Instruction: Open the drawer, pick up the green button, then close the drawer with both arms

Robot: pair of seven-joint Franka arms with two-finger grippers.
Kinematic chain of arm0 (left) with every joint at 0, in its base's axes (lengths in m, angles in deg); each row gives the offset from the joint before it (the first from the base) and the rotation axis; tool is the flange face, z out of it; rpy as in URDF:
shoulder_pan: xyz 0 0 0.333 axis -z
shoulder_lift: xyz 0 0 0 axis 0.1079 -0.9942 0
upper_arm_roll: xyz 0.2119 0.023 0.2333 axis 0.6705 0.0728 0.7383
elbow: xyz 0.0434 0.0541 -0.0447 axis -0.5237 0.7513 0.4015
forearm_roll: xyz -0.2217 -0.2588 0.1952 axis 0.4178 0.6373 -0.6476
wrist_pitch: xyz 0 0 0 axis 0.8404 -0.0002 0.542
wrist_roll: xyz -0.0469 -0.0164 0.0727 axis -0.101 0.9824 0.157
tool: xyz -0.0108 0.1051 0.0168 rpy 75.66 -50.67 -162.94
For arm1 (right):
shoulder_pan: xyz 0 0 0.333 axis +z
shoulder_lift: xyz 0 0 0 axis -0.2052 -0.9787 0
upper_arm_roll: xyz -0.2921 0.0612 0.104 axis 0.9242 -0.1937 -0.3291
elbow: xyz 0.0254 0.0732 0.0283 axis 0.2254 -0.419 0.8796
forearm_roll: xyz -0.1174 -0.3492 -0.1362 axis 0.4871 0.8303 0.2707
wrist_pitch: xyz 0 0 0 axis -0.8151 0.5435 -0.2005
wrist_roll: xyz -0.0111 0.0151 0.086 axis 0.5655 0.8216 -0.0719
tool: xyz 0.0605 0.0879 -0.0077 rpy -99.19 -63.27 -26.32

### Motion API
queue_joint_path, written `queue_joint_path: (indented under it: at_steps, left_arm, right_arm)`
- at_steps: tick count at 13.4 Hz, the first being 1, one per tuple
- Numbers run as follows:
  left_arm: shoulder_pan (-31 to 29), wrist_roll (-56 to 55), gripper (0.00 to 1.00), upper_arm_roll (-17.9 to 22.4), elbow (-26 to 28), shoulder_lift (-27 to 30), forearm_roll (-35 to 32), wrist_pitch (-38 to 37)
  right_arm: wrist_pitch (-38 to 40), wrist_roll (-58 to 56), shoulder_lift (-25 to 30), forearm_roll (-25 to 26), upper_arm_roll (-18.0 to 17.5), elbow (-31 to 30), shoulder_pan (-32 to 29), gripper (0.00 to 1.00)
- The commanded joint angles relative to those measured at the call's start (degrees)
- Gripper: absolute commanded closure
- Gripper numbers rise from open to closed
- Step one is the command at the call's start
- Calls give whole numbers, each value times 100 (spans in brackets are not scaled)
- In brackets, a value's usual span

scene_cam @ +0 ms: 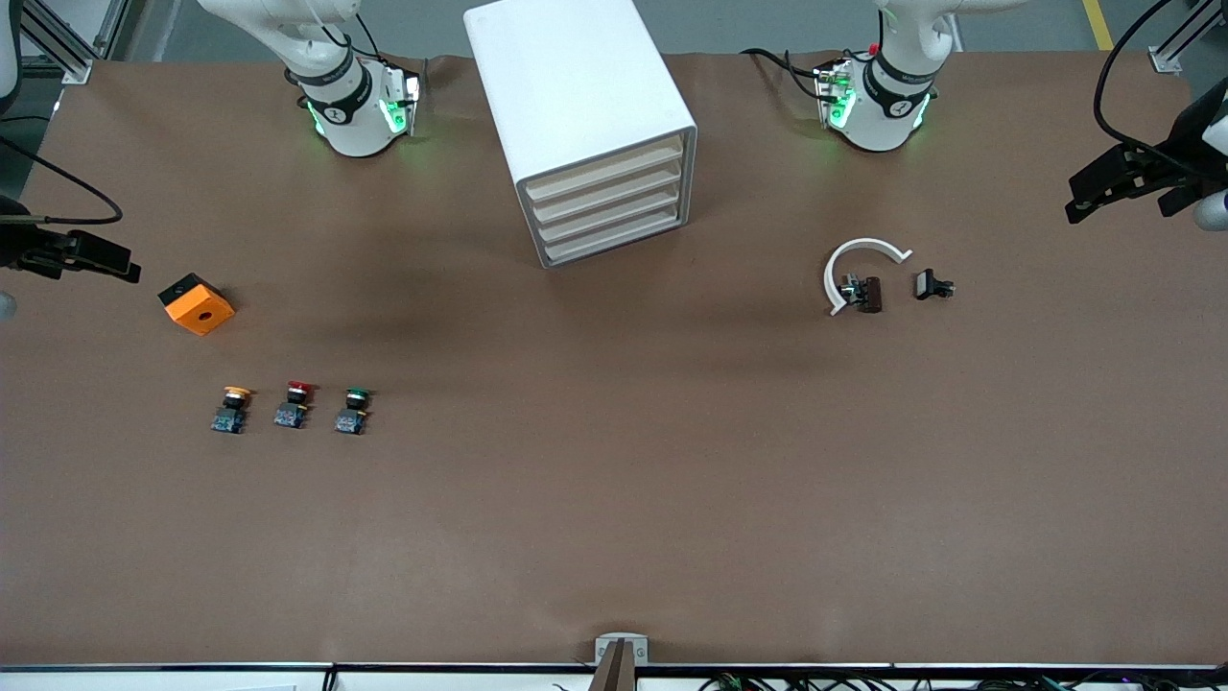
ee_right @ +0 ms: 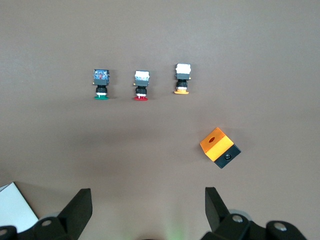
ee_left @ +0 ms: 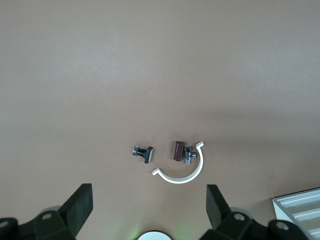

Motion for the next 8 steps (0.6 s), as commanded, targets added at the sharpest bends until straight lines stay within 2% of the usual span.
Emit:
queue_joint_path:
  at_steps: [1,4,6,8]
  left_arm:
    - [-85,-48,0,-79,100,120,83,21]
    - [-93,-118,0,-237,135,112,92,13]
    - [-93,-215,0,-281,135,112,92,4]
    - [-93,-232,0,-281,135,121,92,-5]
  right_arm:
    - [222,-23,-71,67,-80,357,-114,0]
    - [292,-23,-80,23,-62,718,-192,0]
    - [624,12,-80,-38,-80,1016,-254,0]
    - [722,3,-45,-20,-97,965,-228,0]
